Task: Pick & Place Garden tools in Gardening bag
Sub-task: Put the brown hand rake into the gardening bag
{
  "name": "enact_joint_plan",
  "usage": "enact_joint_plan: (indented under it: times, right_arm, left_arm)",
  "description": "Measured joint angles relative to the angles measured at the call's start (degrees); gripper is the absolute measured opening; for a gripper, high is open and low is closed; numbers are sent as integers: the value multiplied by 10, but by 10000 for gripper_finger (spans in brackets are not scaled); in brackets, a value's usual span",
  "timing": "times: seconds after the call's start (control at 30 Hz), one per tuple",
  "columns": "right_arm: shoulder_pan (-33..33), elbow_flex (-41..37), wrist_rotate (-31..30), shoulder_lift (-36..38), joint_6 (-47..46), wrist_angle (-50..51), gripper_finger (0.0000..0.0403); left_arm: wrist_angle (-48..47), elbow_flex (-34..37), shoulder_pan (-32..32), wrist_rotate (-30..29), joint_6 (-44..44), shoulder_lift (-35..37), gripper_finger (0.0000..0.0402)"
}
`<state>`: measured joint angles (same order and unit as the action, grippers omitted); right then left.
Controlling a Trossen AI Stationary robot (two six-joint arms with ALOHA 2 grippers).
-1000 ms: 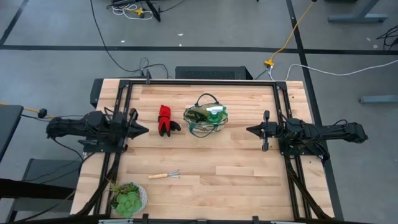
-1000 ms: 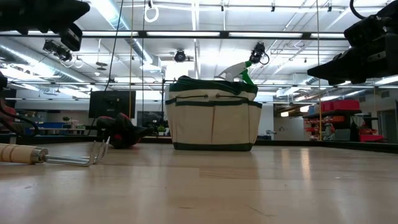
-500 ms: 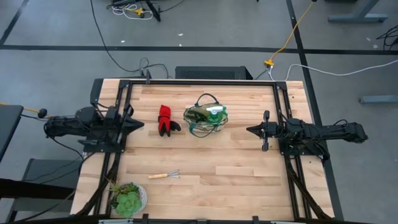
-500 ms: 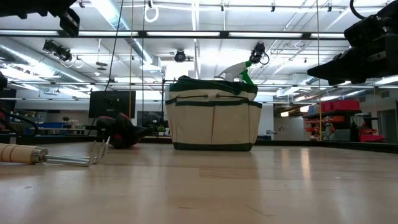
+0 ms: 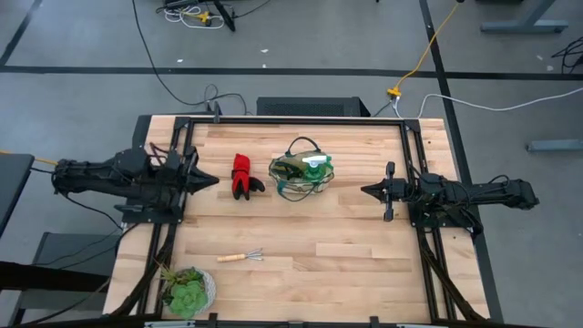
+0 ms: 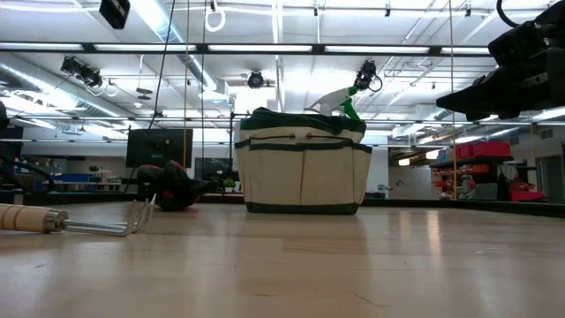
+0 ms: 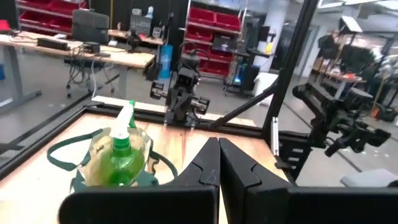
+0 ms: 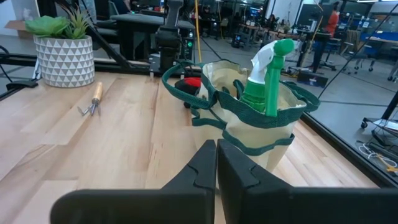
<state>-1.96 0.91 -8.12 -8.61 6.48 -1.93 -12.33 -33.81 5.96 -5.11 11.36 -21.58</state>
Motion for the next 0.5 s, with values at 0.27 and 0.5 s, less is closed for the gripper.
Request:
enact_joint_plan:
  times: [0.27,0.5]
  right_arm:
    - [0,0,0,0,0,0,16]
    - [0,0,0,0,0,0,16]
  left_arm:
    - [-68,-106,0,-2,-16,-87,1]
    - [-116,-182,0,2,-22,-152,1]
